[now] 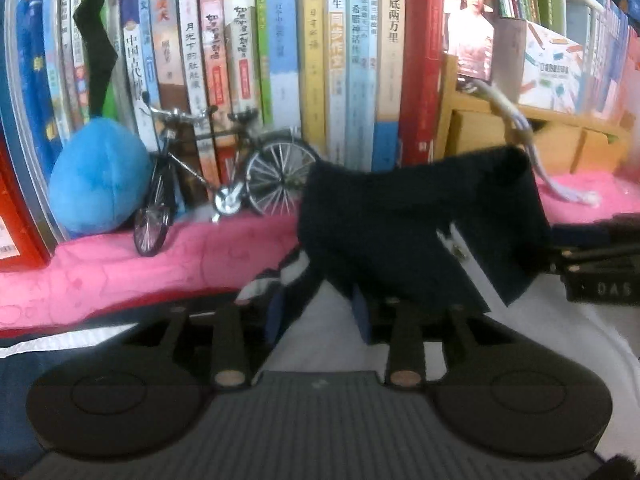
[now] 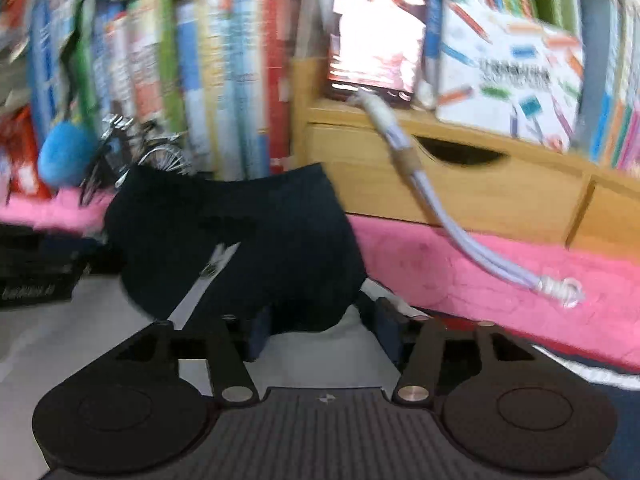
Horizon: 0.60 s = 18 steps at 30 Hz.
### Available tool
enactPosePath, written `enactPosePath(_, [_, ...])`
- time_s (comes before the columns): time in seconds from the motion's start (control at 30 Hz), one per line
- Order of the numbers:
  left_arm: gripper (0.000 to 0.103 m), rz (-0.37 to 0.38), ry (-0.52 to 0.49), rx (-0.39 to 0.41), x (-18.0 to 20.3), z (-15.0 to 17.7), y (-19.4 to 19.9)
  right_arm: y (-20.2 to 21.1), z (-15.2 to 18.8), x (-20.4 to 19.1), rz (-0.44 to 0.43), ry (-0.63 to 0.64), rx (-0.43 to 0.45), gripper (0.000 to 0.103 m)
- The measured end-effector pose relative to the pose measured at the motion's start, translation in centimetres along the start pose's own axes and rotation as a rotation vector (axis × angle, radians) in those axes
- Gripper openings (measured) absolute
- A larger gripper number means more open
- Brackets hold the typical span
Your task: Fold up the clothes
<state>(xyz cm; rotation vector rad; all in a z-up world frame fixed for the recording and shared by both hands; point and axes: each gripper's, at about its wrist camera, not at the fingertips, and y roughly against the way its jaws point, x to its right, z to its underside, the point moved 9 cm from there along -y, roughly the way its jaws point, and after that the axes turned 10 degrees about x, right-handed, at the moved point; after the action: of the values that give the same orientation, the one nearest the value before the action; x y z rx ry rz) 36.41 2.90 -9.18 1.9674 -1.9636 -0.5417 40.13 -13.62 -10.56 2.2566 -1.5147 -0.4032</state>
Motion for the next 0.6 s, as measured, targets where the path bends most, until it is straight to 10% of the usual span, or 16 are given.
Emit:
enactPosePath(0.23, [0.039, 0.064, 0.108, 0.029, -1.7, -1.2, 6.6, 1.4, 0.6, -0.6, 0.057, 0.059, 0.004, 0.075])
enactPosePath(0.3, [0.056, 0.089, 0.152, 0.103, -4.0, -1.7, 10.5, 2.4, 0.9, -0.8, 0.073, 0.072, 0.005, 0.076])
enactPosePath(0.43, [0.053, -0.065, 0.112, 0.107, -11.2, 0.7, 14.0, 6.4, 0.7, -4.6, -0.026, 0.122, 0.029, 0.077])
enactPosePath(0.6, [0.001, -0.289, 0.087, -0.07, -21.9, 6.4, 13.9, 9.7, 1.0, -11.4, -0.211, 0.203, 0.045, 0.085])
